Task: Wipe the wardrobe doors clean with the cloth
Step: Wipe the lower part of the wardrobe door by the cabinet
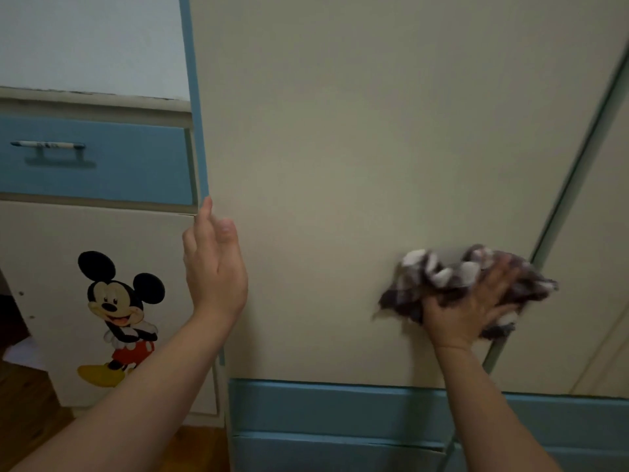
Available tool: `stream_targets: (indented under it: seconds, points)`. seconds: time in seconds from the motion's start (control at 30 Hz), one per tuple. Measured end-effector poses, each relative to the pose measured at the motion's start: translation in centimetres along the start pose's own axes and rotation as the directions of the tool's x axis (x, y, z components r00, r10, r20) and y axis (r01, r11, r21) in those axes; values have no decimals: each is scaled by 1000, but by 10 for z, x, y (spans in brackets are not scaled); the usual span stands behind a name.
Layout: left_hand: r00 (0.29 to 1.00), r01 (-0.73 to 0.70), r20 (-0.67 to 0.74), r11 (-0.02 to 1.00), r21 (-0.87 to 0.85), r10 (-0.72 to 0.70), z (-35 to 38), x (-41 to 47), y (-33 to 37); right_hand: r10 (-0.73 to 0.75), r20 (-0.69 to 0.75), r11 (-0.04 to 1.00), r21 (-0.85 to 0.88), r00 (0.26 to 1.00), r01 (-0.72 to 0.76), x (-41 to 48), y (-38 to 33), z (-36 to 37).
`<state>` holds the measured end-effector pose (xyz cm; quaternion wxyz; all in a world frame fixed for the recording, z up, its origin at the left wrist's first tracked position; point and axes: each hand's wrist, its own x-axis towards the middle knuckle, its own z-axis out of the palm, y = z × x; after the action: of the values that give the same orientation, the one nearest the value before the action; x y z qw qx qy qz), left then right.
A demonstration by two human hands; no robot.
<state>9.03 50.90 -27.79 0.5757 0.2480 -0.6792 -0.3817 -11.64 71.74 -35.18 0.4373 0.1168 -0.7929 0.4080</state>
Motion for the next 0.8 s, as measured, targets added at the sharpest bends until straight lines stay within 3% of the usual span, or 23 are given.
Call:
stream_targets:
  seconds: [0.07,0.13,0.2,0.27,0.33,0.43,0.53,0.67,0.8]
  points:
    - [1000,15,-12,1000,-8,-15,-1,3,1,197,-59,968,170,979,-185,16,-8,-4]
    - [1000,24,-14,1000,-17,-24,-3,5,1,235,-75,943,258,969,-209,24,-27,-5]
    - [999,35,-20,999,-26,-35,-3,7,2,126,-84,971,216,988,-106,26,-53,-3]
    - [998,50,-26,998,-28,-51,-3,9,4,-89,-53,991,93,995,94,22,-82,1]
    - [998,62,-26,998,-23,-63,-3,11,5,-294,12,955,30,956,294,13,-113,7]
    - [997,70,-13,997,21,-70,1,13,9,-593,79,804,-7,801,595,-8,-153,17]
    - [997,72,-7,996,45,-72,2,14,11,-781,156,608,-32,604,794,-25,-182,26]
    - [998,56,22,997,47,-57,-6,16,8,-892,226,384,-76,391,920,-33,-210,35]
    - [999,45,-28,980,193,-41,-11,20,10,-924,240,278,-115,299,954,-27,-220,39]
